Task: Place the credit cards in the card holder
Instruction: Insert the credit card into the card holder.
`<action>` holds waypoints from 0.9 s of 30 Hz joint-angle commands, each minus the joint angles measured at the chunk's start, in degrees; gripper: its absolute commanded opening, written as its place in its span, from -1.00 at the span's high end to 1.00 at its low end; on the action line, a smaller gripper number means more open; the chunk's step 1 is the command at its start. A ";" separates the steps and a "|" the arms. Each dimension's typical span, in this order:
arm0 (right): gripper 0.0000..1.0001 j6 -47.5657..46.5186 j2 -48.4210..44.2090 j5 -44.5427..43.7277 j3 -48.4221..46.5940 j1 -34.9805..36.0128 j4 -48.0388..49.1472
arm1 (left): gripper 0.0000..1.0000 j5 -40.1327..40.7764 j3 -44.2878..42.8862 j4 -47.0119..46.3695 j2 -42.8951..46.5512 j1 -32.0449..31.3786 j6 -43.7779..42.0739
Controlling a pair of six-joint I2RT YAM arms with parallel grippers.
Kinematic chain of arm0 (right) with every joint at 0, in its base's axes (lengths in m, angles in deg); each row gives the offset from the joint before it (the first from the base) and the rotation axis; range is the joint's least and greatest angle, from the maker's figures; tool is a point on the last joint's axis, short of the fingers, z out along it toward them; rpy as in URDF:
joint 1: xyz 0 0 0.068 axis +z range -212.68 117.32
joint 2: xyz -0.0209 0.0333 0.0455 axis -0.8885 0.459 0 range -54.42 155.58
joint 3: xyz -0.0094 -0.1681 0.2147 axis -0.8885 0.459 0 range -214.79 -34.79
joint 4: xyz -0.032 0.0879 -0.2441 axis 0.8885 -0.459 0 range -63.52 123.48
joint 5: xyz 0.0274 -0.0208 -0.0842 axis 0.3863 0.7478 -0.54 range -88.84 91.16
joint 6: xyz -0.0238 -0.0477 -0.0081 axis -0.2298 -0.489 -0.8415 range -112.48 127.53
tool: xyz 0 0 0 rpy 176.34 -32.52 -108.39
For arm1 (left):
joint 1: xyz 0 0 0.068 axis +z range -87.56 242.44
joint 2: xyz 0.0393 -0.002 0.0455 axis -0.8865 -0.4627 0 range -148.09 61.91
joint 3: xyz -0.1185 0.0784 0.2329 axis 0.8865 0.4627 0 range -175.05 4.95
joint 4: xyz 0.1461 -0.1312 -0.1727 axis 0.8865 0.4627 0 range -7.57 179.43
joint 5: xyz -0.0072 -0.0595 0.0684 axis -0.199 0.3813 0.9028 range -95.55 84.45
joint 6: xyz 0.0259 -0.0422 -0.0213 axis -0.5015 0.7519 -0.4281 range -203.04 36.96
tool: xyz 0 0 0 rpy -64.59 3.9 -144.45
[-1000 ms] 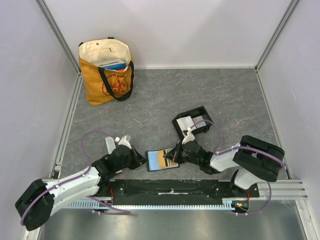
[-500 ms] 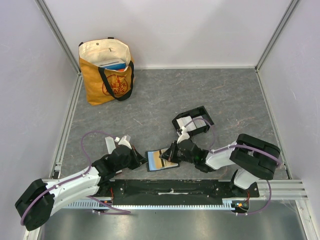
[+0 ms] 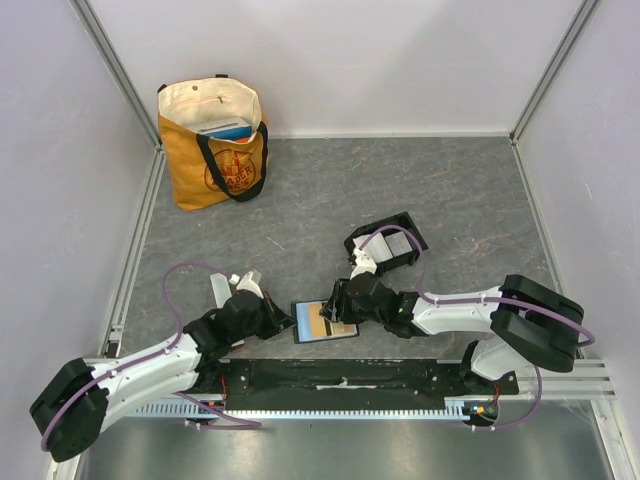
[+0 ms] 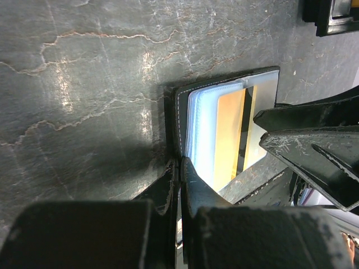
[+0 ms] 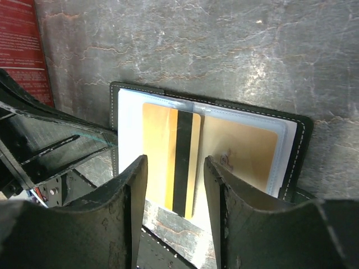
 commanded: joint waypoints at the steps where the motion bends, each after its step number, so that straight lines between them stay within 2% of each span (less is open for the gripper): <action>1: -0.05 -1.76 -0.34 -1.16 -1.47 0.19 -3.70 | 0.96 0.78 0.52 -0.19 0.36 -0.17 0.88; 6: -0.05 -1.76 1.07 0.25 -2.35 0.19 -3.52 | 0.96 0.78 0.69 -0.45 0.44 -0.25 0.97; 16: 0.11 -3.43 3.62 3.85 -6.39 2.30 -1.94 | 0.96 0.78 0.52 -0.89 0.00 -0.17 0.97; 27: 0.20 -3.96 4.59 5.71 -7.88 2.65 0.18 | 0.96 0.69 0.78 -0.80 0.79 -0.25 1.06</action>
